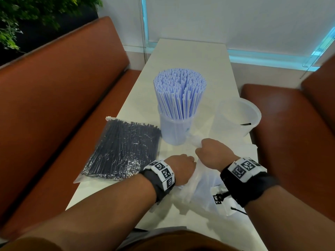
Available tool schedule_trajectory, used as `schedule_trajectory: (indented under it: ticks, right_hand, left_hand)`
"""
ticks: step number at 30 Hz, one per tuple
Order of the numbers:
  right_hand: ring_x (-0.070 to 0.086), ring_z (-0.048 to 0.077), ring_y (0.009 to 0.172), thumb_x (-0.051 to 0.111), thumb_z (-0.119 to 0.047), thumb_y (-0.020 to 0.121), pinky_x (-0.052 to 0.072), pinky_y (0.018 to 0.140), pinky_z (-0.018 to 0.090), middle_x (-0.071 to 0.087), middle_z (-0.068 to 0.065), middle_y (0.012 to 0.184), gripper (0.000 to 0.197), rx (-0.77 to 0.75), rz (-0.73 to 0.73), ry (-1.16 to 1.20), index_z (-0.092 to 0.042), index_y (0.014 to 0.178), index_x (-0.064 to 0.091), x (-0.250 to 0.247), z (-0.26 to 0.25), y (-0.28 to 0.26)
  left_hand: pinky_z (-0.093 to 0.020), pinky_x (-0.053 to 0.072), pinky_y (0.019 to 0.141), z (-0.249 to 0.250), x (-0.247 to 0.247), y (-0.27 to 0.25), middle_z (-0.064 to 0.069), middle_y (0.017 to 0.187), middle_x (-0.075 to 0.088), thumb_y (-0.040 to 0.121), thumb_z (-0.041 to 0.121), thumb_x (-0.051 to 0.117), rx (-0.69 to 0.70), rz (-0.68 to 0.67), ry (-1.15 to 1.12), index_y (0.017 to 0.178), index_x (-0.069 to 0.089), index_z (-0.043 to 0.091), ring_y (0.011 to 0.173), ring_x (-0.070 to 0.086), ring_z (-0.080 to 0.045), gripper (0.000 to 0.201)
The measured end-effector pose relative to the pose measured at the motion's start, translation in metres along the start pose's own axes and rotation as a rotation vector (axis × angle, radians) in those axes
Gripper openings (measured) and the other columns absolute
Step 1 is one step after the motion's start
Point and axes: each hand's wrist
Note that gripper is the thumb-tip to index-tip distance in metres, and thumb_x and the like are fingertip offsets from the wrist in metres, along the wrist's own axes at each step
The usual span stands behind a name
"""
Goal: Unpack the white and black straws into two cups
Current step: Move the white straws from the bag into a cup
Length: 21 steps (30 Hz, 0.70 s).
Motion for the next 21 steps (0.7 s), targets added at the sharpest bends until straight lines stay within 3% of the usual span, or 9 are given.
schedule_trajectory:
  ticks: [3, 6, 9, 11, 13, 15, 17, 21]
  right_hand:
    - [0.056, 0.016, 0.076, 0.048, -0.034, 0.091, 0.037, 0.062, 0.031, 0.055, -0.006, 0.083, 0.017, 0.009, 0.054, -0.036, -0.021, 0.081, 0.046, 0.001, 0.003, -0.001]
    - [0.052, 0.011, 0.069, 0.053, -0.039, 0.089, 0.031, 0.054, 0.030, 0.055, -0.010, 0.079, 0.028, -0.002, 0.144, -0.049, -0.022, 0.109, 0.045, 0.001, 0.006, -0.003]
    - [0.055, 0.014, 0.073, 0.054, -0.039, 0.089, 0.037, 0.061, 0.032, 0.056, -0.013, 0.081, 0.047, -0.010, 0.128, -0.028, -0.028, 0.132, 0.038, 0.001, 0.004, -0.002]
    - [0.059, 0.017, 0.087, 0.052, -0.038, 0.090, 0.041, 0.071, 0.033, 0.062, -0.010, 0.096, 0.047, 0.020, 0.096, 0.003, -0.029, 0.136, 0.043, 0.002, 0.004, -0.001]
    - [0.060, 0.019, 0.104, 0.051, -0.039, 0.091, 0.042, 0.081, 0.033, 0.063, -0.005, 0.121, 0.046, 0.045, 0.067, 0.083, -0.030, 0.136, 0.048, 0.003, 0.006, 0.001]
    - [0.058, 0.018, 0.112, 0.051, -0.038, 0.092, 0.041, 0.086, 0.031, 0.061, -0.003, 0.130, 0.042, 0.049, 0.043, 0.204, -0.029, 0.134, 0.051, 0.007, 0.010, 0.002]
    - [0.059, 0.016, 0.106, 0.050, -0.036, 0.093, 0.042, 0.085, 0.031, 0.063, -0.003, 0.124, 0.038, 0.048, 0.026, 0.292, -0.029, 0.130, 0.052, 0.011, 0.014, 0.002]
    - [0.061, 0.012, 0.078, 0.049, -0.030, 0.093, 0.043, 0.068, 0.031, 0.064, -0.005, 0.085, 0.032, 0.072, 0.040, 0.312, -0.031, 0.125, 0.051, 0.019, 0.026, 0.002]
  left_hand:
    - [-0.036, 0.036, 0.069, 0.002, -0.003, -0.001, -0.013, 0.113, 0.055, 0.088, 0.005, 0.062, -0.007, 0.010, 0.034, 0.114, 0.054, 0.003, 0.100, 0.056, -0.030, 0.027]
    - [-0.037, 0.038, 0.067, 0.002, -0.009, -0.002, -0.009, 0.114, 0.055, 0.096, 0.012, 0.052, -0.019, 0.040, 0.117, 0.118, 0.058, 0.008, 0.101, 0.057, -0.027, 0.023]
    - [-0.037, 0.038, 0.065, -0.003, -0.016, -0.004, -0.006, 0.115, 0.055, 0.100, 0.016, 0.050, -0.020, 0.052, 0.187, 0.122, 0.060, 0.013, 0.102, 0.058, -0.026, 0.025]
    - [-0.036, 0.039, 0.063, -0.006, -0.020, -0.007, -0.005, 0.106, 0.057, 0.099, 0.014, 0.050, -0.020, 0.039, 0.238, 0.122, 0.058, 0.013, 0.089, 0.058, -0.024, 0.024]
    - [-0.032, 0.036, 0.053, -0.010, -0.024, -0.013, 0.000, 0.085, 0.052, 0.097, 0.009, 0.050, -0.034, 0.040, 0.264, 0.116, 0.054, 0.013, 0.066, 0.050, -0.018, 0.020]
    - [-0.030, 0.031, 0.047, -0.018, -0.029, -0.020, 0.003, 0.071, 0.045, 0.094, 0.004, 0.050, -0.058, 0.059, 0.263, 0.111, 0.053, 0.014, 0.053, 0.041, -0.015, 0.019]
    - [-0.032, 0.036, 0.050, -0.033, -0.035, -0.030, 0.004, 0.067, 0.044, 0.093, 0.004, 0.053, -0.070, 0.083, 0.267, 0.111, 0.055, 0.016, 0.051, 0.040, -0.014, 0.022]
    - [-0.037, 0.052, 0.063, -0.073, -0.044, -0.054, 0.004, 0.076, 0.058, 0.094, 0.015, 0.057, -0.136, 0.123, 0.279, 0.107, 0.056, 0.025, 0.066, 0.059, -0.020, 0.017]
Point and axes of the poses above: each hand's wrist, its own y-axis towards the middle knuckle, its own x-axis out of the palm, z = x × y
